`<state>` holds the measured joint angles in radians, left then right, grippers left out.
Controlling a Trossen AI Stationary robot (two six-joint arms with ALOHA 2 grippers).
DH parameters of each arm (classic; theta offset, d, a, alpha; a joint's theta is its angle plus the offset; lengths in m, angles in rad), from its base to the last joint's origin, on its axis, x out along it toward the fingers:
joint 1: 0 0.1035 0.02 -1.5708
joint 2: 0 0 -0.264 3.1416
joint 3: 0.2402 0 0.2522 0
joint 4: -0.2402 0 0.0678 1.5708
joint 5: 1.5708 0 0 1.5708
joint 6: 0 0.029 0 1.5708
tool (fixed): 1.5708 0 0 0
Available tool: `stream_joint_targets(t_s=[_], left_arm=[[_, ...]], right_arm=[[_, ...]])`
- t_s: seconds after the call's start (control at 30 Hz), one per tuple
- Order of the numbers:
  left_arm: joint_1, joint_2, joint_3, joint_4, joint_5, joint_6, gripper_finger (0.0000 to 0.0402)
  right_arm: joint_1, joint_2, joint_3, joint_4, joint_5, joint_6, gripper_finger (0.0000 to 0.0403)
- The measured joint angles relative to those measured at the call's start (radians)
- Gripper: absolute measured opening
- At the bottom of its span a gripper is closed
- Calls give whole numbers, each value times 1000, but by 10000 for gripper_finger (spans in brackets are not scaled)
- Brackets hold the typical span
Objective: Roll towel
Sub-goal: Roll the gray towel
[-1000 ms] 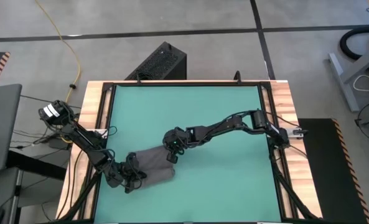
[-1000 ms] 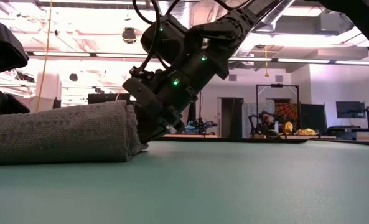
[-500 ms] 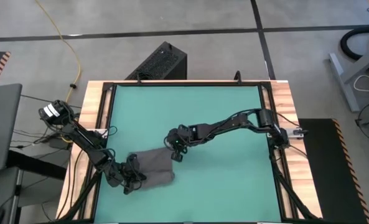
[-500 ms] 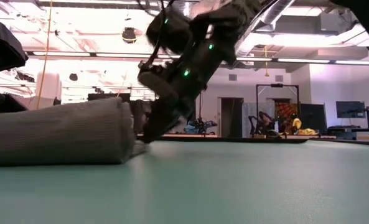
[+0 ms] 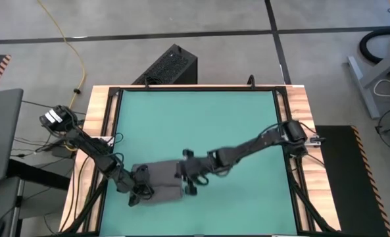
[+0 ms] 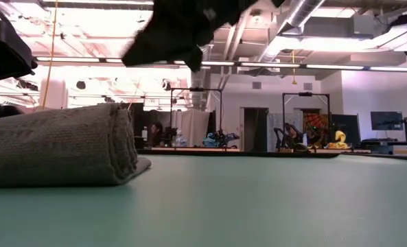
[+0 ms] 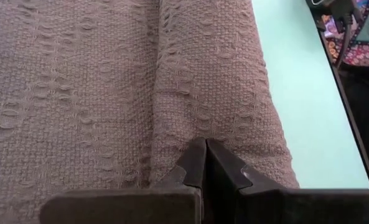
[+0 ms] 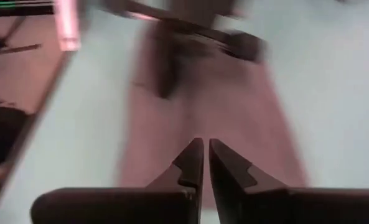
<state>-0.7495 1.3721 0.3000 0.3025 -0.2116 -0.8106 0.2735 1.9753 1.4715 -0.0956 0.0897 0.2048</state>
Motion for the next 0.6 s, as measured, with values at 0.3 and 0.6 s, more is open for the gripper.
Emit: stream_joint_targets(t_s=[0.3, 0.6], left_arm=[[33, -65, -1, -47, 24, 23, 0], [33, -66, -1, -45, 20, 5, 0]], right_arm=[[170, 63, 1, 124, 26, -481, 57], [217, 144, 1, 181, 231, -530, 102]])
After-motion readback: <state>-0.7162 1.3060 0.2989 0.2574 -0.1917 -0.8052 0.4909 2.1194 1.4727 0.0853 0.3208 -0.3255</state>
